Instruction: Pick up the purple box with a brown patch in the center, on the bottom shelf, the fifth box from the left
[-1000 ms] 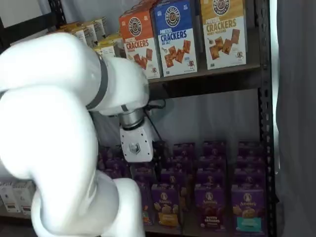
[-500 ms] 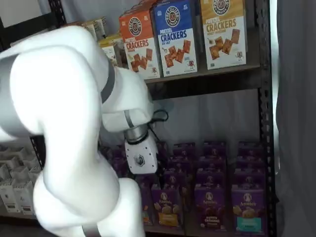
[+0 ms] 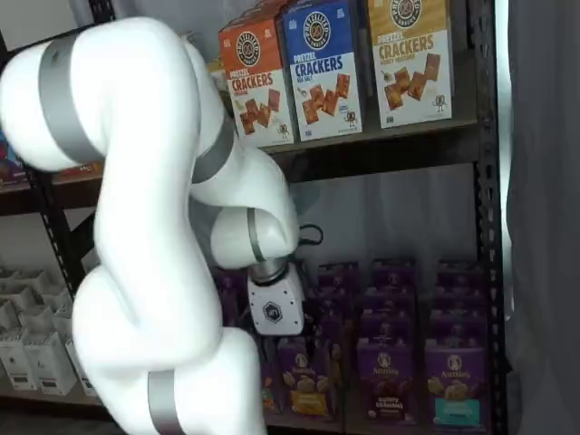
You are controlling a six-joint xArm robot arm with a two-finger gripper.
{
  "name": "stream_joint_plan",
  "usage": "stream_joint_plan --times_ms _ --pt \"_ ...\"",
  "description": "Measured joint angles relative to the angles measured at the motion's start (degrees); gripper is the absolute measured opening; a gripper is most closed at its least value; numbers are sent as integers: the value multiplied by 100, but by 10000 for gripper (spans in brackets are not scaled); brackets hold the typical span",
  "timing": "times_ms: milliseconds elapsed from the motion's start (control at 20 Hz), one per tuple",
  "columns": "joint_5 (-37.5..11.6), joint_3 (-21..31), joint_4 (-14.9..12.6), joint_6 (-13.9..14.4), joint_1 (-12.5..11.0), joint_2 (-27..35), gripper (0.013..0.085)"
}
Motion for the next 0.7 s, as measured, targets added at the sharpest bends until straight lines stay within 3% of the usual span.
stream_joint_plan --times_ms 700 --pt "-1193 -1093 -464 -39 -504 2213 850"
